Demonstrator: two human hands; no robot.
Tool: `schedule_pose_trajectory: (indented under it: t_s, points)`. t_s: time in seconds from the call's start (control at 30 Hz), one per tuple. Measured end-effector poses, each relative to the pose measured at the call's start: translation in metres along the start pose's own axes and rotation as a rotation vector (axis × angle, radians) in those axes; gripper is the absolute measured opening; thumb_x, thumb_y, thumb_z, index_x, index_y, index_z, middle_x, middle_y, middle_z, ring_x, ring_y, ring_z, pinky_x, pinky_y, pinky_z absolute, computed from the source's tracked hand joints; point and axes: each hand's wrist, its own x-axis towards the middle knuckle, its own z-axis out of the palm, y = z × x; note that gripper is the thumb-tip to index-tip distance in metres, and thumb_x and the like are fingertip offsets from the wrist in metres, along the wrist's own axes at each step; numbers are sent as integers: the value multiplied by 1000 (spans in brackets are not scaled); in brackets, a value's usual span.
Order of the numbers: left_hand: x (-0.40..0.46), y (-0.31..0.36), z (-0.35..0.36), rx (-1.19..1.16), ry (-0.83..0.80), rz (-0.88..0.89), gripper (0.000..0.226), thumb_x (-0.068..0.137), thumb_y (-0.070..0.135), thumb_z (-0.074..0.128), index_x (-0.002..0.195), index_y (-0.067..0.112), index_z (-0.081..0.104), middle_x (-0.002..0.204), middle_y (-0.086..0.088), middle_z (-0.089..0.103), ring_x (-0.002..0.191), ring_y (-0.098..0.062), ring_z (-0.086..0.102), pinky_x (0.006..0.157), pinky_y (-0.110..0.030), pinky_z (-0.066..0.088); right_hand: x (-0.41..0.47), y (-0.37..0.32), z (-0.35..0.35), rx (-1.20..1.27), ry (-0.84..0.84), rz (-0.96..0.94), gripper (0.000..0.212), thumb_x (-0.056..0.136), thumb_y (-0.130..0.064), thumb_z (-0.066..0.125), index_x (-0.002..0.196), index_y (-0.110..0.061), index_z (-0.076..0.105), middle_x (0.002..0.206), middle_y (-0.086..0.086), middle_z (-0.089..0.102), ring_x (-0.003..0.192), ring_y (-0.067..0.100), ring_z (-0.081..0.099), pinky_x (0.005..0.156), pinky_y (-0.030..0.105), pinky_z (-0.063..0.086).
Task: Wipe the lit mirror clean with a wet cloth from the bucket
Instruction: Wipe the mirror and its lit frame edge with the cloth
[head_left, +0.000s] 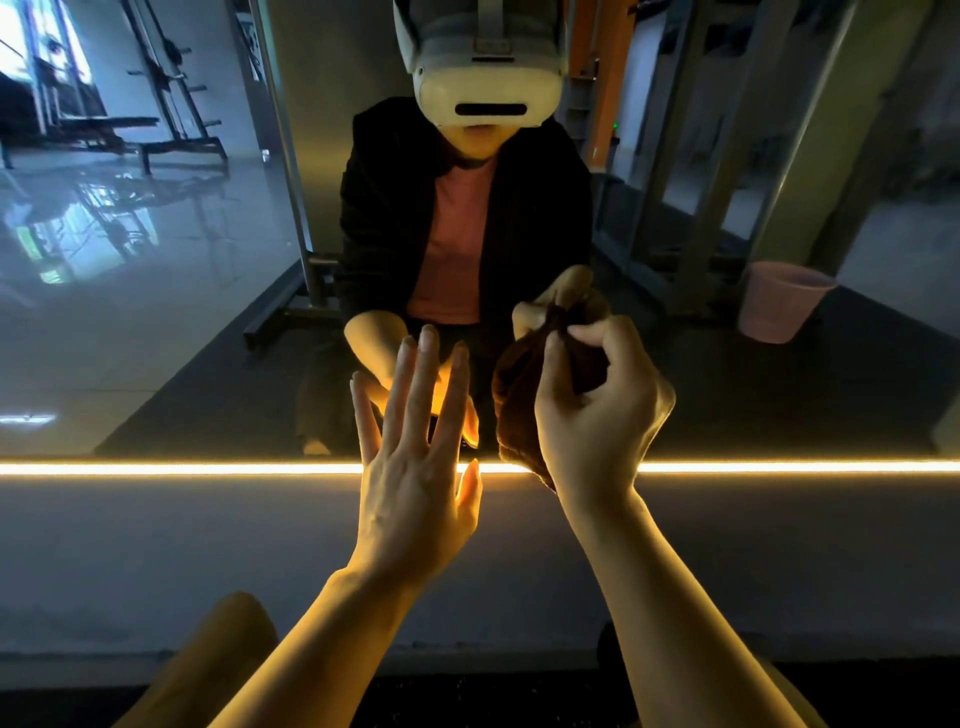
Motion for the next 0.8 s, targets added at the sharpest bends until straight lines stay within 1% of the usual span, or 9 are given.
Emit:
schedule_pose_trajectory:
  t_s: [0.1,0.2,0.33,0.43,0.5,0.57,0.67,0.73,0.8]
  points:
    - [1,1,5,3,22,-9,107,69,10,84,154,5,20,163,-15,1,151,-33,2,117,-64,2,5,5,4,-7,-12,-36,13,89,-11,66,83,1,66,82,10,69,73,7,62,67,4,41]
    - [-1,0,8,-34,74,-2,99,72,5,81,152,3,23,163,-16,6,151,-33,6,117,-66,4,-9,18,-9,-71,-26,-120,12,90,-9,66,84,1,67,84,11,69,74,14,64,67,18,49]
    - [3,-4,1,-97,197,-51,79,83,12,66,150,4,26,161,-12,16,151,-30,12,118,-63,3,9,20,-31,-18,290,-115,11,95,-9,61,104,-1,58,94,9,61,87,10,58,79,11,43]
    - [7,-12,-10,-101,242,-114,80,82,14,66,151,5,26,162,-12,17,151,-28,9,119,-60,1,14,7,-25,51,404,-120,15,100,-11,53,113,-5,51,105,8,54,97,15,57,84,25,48]
    - [7,-19,-16,-83,252,-146,86,79,6,70,152,4,25,162,-14,17,151,-29,8,121,-56,0,0,-7,-7,58,308,-149,20,100,-12,50,118,-4,51,114,9,52,104,23,56,94,28,45]
    - [4,-25,-19,-68,245,-161,88,78,1,71,152,2,23,162,-13,15,151,-31,8,121,-54,2,-25,-17,18,50,48,-288,26,101,-11,47,126,-6,50,128,10,49,118,26,54,103,28,41]
    - [-2,-31,-18,-86,225,-196,85,80,5,61,154,4,19,163,-13,11,151,-31,7,120,-58,7,-67,-9,50,-228,-304,-514,47,101,-19,52,145,-15,39,154,8,31,147,26,26,119,45,25]
    - [-1,-31,-14,-96,224,-205,85,81,7,59,154,3,16,163,-16,9,151,-32,5,120,-59,7,-77,6,56,-348,-359,-576,60,98,-25,57,151,-16,30,158,7,25,150,24,19,122,46,13]
    - [3,-25,-9,-82,240,-214,87,80,8,61,153,0,15,162,-19,8,151,-33,2,121,-57,3,-69,16,51,-391,-323,-632,55,101,-24,51,151,-15,29,159,9,24,149,23,22,123,45,14]
